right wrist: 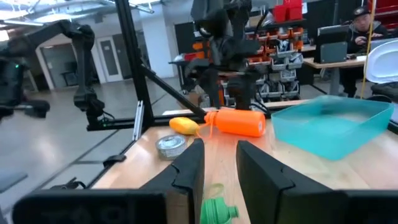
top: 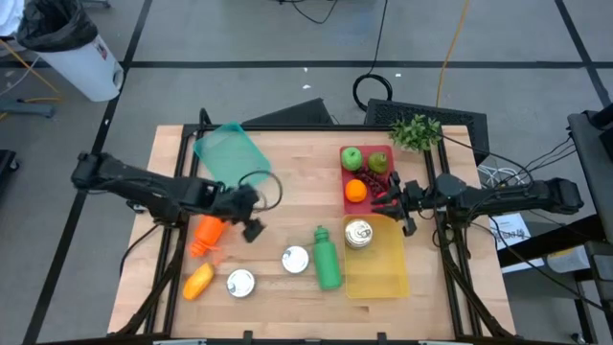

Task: Pick & Place Food Item
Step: Put the yellow mango into the pink bin

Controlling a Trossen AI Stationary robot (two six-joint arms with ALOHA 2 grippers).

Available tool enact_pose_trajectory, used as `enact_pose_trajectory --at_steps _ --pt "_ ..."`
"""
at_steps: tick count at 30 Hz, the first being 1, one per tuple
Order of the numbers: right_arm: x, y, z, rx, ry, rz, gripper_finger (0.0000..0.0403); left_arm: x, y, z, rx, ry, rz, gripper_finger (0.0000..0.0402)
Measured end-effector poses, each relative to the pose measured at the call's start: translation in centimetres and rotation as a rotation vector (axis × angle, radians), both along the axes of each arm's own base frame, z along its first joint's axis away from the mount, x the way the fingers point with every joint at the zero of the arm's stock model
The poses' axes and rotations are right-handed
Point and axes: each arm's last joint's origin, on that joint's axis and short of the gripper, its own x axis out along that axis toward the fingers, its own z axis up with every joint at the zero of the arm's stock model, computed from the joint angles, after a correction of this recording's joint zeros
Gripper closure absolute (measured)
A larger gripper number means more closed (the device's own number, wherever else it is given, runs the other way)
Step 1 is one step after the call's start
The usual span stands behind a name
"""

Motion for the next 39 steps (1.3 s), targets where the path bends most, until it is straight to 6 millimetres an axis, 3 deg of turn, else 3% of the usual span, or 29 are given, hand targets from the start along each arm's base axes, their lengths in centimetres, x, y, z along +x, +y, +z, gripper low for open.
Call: enact_pose_trajectory --at_steps 6,11,18,23,39 --pt "0.1 0.0 -0.4 -0.02 0.036 -0.002 0.0319 -3.9 -3.1 -1.0 -0.236 0.351 0.066 0.0044" --pt "0.2 0.0 -1.2 -0.015 0.112 -0.001 0.0319 -5.3 -5.5 -1.3 -0.393 0.492 0.162 0.0044" --pt "0.3 0.0 -1.3 -0.013 0.125 0.0 0.0319 -6.7 -9.7 -2.9 -0.383 0.643 0.216 0.0044" --pt "0.3 0.0 -1.3 -0.008 0.123 0.001 0.0319 -7.5 -12.2 -4.6 -0.432 0.879 0.173 0.0044" --pt "0.3 0.0 -1.3 0.001 0.124 0.002 0.0319 -7.0 -14.9 -9.1 -0.358 0.876 0.304 0.0044"
